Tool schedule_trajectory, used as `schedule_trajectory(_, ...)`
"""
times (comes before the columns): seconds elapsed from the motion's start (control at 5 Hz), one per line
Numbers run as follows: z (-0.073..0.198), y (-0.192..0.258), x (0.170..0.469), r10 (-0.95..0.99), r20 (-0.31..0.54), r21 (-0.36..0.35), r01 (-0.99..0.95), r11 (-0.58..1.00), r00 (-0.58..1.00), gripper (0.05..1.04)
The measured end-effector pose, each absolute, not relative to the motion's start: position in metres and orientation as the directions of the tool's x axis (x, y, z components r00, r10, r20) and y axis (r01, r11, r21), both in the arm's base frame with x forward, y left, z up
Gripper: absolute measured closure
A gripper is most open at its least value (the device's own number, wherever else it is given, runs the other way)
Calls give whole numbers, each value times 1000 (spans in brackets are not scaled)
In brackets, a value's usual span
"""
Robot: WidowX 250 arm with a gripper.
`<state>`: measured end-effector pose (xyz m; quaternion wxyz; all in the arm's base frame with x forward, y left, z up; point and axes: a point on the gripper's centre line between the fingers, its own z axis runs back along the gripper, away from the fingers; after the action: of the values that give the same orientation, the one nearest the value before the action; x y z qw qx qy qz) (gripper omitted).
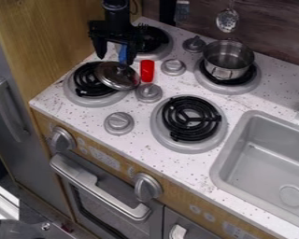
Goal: Put the red object on top of the right lower burner
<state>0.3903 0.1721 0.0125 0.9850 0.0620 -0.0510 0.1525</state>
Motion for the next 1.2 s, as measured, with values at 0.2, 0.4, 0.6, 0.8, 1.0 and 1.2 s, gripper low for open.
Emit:
schedule_trajectory(0.2,-10,168,384,298,63,98,-303,948,952,86)
schedule_trajectory(0.4,-10,161,396,331,60,67,-335,940,942,86)
schedule_trajectory(0.6,0,151,410,342,88,52,-347,936,936,86)
schedule_trajectory(0.8,-2,133,424,335,94,26,-338,941,938,86)
schedule_trajectory(1.0,-6,131,435,385,76,3,-386,922,920,86)
schedule_trajectory(1.2,-14,132,438,412,50,3,-412,911,910,86)
